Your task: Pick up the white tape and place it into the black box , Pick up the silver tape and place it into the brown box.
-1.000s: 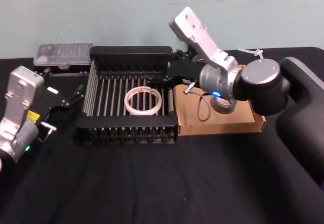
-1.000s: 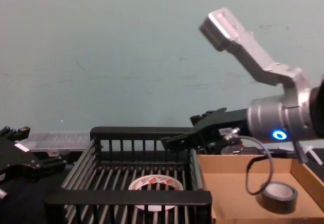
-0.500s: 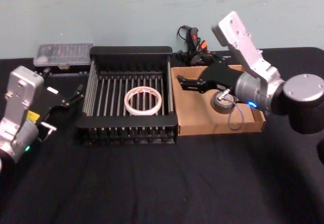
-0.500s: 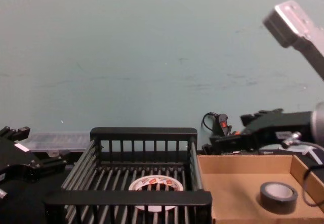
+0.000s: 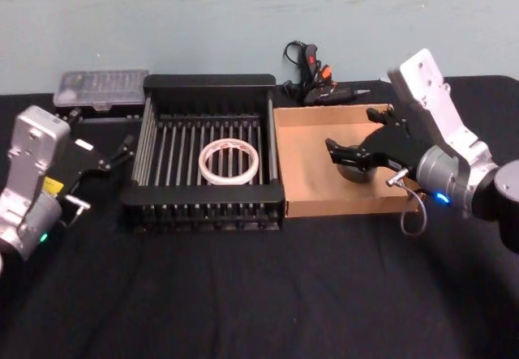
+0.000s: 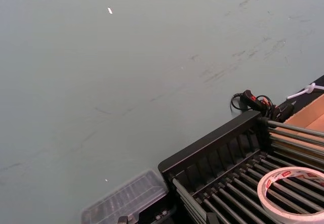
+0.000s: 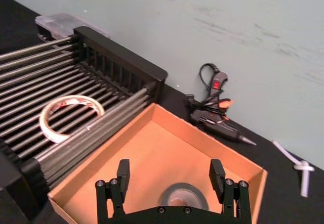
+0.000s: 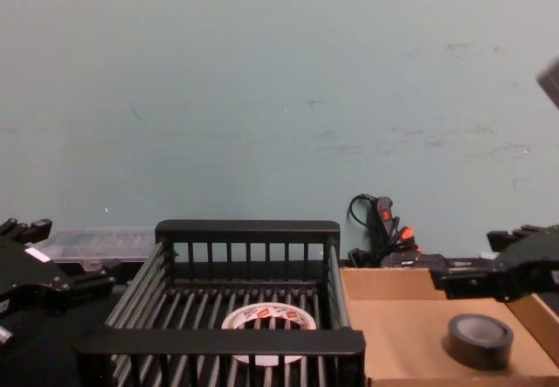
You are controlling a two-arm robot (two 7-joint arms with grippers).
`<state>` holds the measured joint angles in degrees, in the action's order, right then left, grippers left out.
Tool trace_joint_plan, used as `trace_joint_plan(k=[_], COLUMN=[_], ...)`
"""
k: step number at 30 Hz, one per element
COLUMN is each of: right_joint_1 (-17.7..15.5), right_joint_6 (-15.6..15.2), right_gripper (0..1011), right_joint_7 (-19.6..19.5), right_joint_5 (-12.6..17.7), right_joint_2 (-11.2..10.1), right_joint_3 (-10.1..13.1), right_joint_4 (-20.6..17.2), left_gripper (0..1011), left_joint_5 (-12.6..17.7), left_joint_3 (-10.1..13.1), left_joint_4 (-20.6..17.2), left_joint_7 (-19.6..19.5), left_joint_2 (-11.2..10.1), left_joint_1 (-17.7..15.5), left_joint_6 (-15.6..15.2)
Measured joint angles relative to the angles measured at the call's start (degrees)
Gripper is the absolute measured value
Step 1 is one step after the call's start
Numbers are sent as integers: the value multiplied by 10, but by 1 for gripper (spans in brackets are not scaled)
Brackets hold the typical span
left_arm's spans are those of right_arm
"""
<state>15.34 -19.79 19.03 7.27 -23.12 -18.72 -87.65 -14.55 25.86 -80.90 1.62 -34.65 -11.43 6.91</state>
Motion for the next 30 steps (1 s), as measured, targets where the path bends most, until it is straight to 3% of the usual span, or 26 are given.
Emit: trace_joint_plan(k=[9,16,30], right_joint_1=[-30,-36,-36], right_joint_6=[73,108,126], right_gripper=[1002,1002,1002], right_joint_7=[-38,-64,-87], right_joint_5=[-42,-82,-134], right_joint_2=[6,14,29], right_joint_3=[9,5,3], right_joint_4=[7,24,49], left_gripper=[1001,1001,1001], left_joint_5=[0,0,0], left_joint_3=[0,0,0], left_joint_4=[0,0,0], left_joint_7=[0,0,0], left_joint_2=[0,0,0], left_joint_1=[0,0,0], left_joint_6=[0,0,0])
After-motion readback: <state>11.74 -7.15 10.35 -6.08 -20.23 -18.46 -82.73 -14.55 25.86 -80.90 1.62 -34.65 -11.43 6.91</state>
